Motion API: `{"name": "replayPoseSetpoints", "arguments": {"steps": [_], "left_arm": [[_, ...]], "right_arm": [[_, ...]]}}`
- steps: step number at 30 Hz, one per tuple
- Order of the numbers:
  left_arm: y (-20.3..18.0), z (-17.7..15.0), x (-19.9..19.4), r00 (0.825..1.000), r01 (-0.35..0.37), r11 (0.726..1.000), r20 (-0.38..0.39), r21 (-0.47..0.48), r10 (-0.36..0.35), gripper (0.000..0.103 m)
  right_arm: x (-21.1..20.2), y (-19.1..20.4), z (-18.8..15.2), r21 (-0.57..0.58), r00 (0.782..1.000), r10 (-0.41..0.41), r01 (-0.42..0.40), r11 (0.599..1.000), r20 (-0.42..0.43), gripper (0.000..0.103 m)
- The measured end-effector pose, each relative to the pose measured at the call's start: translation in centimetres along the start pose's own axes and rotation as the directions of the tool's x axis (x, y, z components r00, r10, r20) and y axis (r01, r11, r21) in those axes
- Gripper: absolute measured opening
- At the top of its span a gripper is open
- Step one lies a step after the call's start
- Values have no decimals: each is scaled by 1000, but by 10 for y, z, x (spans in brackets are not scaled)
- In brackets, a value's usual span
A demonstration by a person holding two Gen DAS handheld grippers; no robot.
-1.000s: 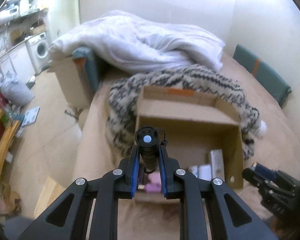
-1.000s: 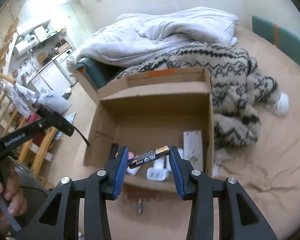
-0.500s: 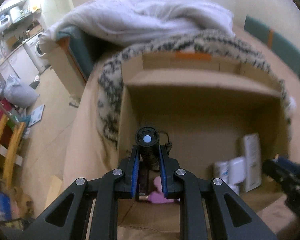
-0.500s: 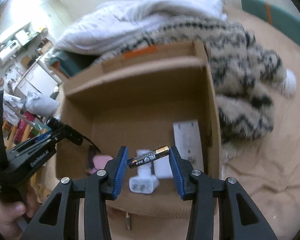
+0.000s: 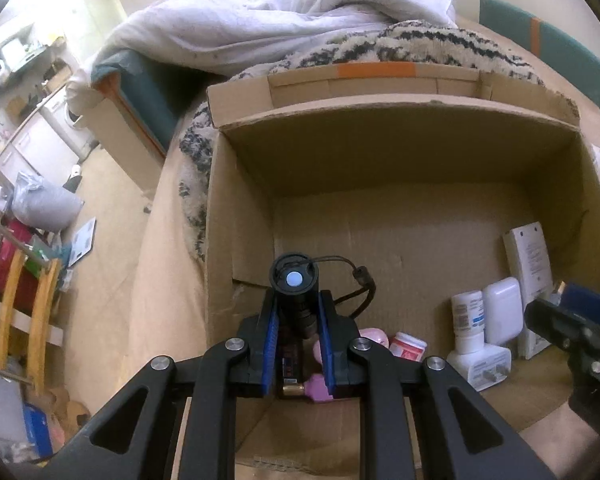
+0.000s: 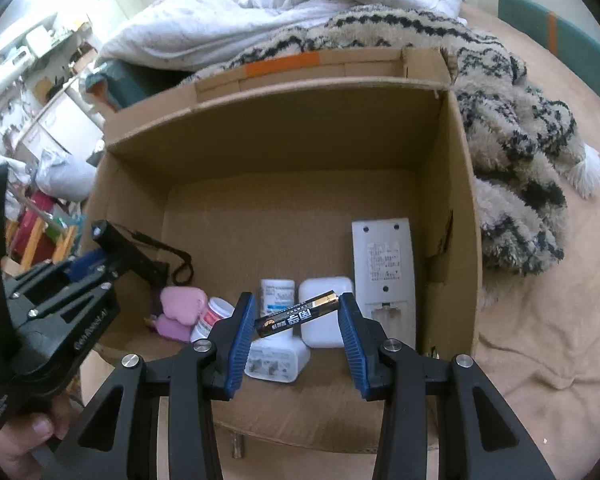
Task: Organize rigid objects
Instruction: 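Lower the flashlight into the box with the left tool while the right tool lowers the battery, then open both, then withdraw both tools from the box toward the pink scraper and battery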
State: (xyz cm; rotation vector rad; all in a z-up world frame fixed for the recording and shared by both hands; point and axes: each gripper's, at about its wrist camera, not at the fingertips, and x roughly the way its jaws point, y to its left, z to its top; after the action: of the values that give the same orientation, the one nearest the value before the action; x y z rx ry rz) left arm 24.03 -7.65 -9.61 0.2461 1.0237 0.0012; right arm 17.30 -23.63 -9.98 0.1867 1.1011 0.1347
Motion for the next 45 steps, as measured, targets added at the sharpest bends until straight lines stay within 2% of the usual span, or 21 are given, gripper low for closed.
{"name": "replayPoseSetpoints", "arguments": {"steps": [5,12,15,20,21,22,23,24,26,27,29,31,36,42,45], "left_arm": [[4,-1,3,1000,9,1000,-13,-15,-9,17],[8,-3,-1,997,73,997,-21,-36,-74,17],[6,-3,-2,998,54,998,-10,-21,-54,17],[4,-4,-1,998,63,998,-29,-19,-64,18],[3,-4,-3,997,67,998,-21,-14,-68,18],[3,-4,-7,998,66,998,-6,-6,-66,19],[2,-3,-10,998,62,998,7,4,-62,25],[0,-3,-14,998,56,998,22,14,-56,31],[0,-2,-21,998,37,999,52,19,-38,64],[1,-2,-25,997,28,1000,77,12,-29,67],[2,0,-31,995,34,999,95,10,-35,67],[3,1,-34,994,43,999,100,12,-44,67],[6,2,-39,994,33,999,107,7,-33,67],[6,2,-45,997,56,998,47,15,-57,67],[8,-4,-56,997,52,998,53,23,-53,67]], "right_arm": [[4,4,-1,-23,1000,-22,22,1000,-16,44],[9,1,1,-7,1000,-6,6,1000,-24,44],[10,-1,2,5,1000,2,-2,1000,-27,44],[13,-8,4,53,999,31,-29,998,-37,45],[13,-9,4,58,999,33,-31,998,-38,48],[12,-10,4,64,999,37,-35,997,-36,55],[11,-10,5,73,998,57,-55,996,-28,56],[9,-10,6,80,997,70,-68,994,-21,62],[5,-9,7,84,996,92,-92,992,0,69],[3,-8,7,83,995,96,-97,992,9,73],[-2,-7,8,80,995,91,-93,992,32,83],[-7,-8,8,84,995,85,-89,992,55,103],[-17,-10,10,102,989,103,-113,988,102,103],[-27,-14,10,109,987,86,-101,989,133,103],[-32,-16,9,118,986,86,-103,988,143,103]]}}
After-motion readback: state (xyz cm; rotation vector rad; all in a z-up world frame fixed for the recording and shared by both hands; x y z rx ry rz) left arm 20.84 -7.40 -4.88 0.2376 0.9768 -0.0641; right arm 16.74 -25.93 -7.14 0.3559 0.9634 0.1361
